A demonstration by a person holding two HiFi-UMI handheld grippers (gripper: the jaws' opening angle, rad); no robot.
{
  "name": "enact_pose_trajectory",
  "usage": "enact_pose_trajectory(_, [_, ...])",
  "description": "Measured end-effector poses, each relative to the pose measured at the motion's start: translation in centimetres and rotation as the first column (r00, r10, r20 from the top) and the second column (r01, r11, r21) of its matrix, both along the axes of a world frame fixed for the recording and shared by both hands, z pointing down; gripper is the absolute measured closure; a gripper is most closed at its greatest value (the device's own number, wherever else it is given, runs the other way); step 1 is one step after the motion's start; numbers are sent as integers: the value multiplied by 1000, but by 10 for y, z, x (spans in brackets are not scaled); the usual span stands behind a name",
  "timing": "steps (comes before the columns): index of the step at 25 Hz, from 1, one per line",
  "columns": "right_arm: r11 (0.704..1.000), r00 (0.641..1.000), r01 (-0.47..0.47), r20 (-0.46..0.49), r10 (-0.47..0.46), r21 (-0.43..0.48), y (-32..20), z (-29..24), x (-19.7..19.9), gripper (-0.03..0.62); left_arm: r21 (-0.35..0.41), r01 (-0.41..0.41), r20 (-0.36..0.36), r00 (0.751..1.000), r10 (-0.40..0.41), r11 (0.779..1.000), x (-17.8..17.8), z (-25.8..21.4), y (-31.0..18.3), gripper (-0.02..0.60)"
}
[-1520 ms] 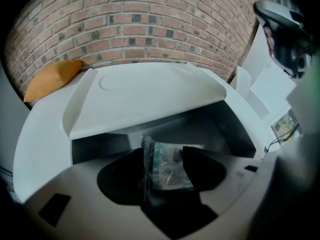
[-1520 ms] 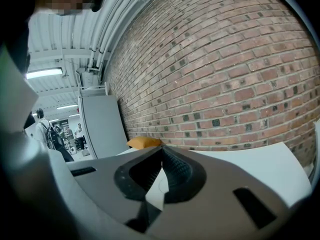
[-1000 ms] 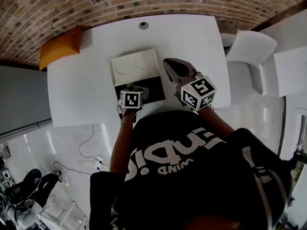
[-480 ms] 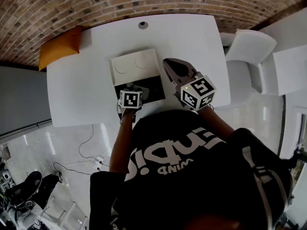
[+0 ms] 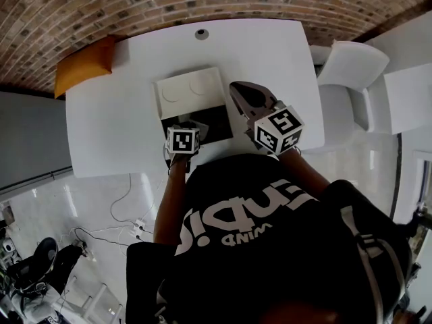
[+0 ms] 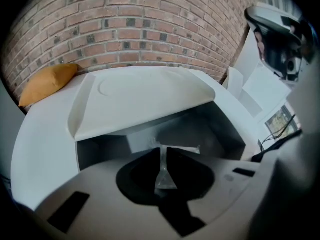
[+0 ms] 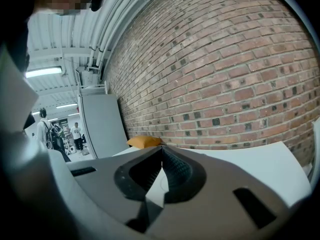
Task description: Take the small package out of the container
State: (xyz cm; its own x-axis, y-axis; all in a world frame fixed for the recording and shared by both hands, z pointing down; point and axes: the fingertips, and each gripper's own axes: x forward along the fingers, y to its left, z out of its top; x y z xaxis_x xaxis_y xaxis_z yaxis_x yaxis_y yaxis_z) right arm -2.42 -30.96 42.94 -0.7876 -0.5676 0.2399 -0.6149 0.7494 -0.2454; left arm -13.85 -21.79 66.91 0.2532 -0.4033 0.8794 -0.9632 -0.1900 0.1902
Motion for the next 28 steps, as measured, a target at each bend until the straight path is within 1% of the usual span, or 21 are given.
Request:
enact_pose_trajectory(3, [1000, 1000, 5, 0, -5, -1, 1, 0, -2, 594, 4, 10, -17, 1000, -10, 1000, 0, 1, 2, 537])
enact_pose_trajectory(7, [1000, 1000, 10, 0, -10, -2, 3, 1, -3, 594, 23, 10, -20, 1000, -9, 1000, -1, -13, 1, 542])
enact_pose_trajectory(15, [1000, 1000, 13, -6, -13, -6, 7, 2, -5, 594, 69, 37, -44, 998, -34, 997, -3, -32, 2, 545])
enact_pose_trajectory(21, [1000, 1000, 16, -7, -16, -6, 8, 3, -5, 594, 133, 40, -66, 997, -31, 990, -1, -59, -2, 548])
enact_pose_trajectory(28, [1000, 1000, 19, -10, -19, -3, 11, 4, -6, 594, 240, 42, -81, 996, -23, 970, 0, -103, -10, 549])
